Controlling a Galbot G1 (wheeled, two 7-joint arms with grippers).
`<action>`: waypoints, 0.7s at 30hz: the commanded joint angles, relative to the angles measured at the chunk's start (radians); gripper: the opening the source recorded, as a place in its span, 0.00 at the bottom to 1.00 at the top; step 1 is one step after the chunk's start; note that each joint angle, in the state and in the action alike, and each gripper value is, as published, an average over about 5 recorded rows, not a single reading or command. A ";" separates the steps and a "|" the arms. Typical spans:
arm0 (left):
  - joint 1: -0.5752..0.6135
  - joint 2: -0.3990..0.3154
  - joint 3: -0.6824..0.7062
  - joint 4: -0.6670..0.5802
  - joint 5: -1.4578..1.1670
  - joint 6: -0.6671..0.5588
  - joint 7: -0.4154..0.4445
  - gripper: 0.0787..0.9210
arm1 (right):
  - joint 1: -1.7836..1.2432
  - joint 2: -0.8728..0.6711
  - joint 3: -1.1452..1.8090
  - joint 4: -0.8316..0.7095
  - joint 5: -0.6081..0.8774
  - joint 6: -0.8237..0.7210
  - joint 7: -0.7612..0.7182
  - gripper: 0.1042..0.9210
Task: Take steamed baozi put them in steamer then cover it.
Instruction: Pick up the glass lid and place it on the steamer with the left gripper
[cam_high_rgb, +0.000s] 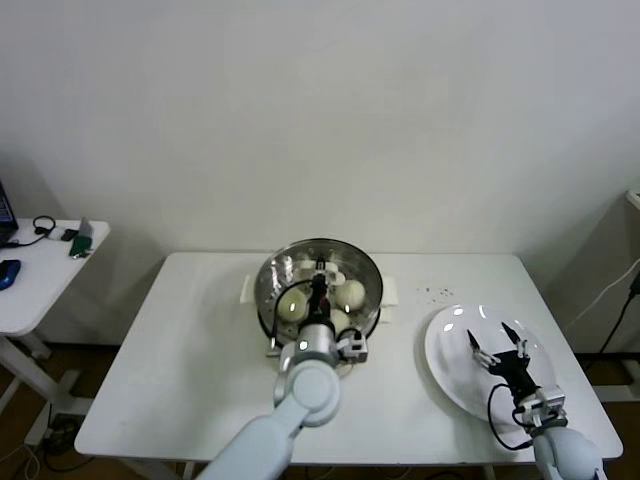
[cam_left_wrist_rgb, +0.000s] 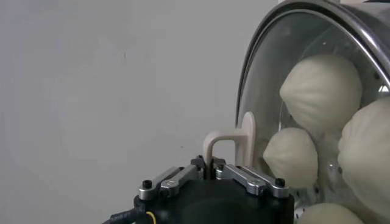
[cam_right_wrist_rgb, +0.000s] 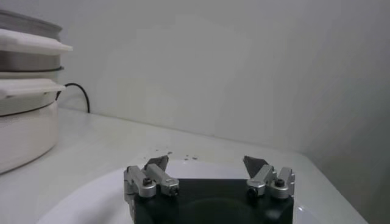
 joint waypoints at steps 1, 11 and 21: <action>0.002 0.001 -0.004 -0.011 -0.017 0.049 -0.011 0.08 | -0.001 -0.002 0.001 0.000 -0.001 0.002 -0.001 0.88; 0.022 0.047 -0.005 -0.099 -0.046 0.049 -0.009 0.36 | -0.002 -0.002 0.003 0.001 -0.006 -0.001 -0.001 0.88; 0.091 0.141 -0.035 -0.273 -0.101 0.049 0.034 0.73 | -0.002 -0.001 0.016 0.023 -0.038 -0.067 0.030 0.88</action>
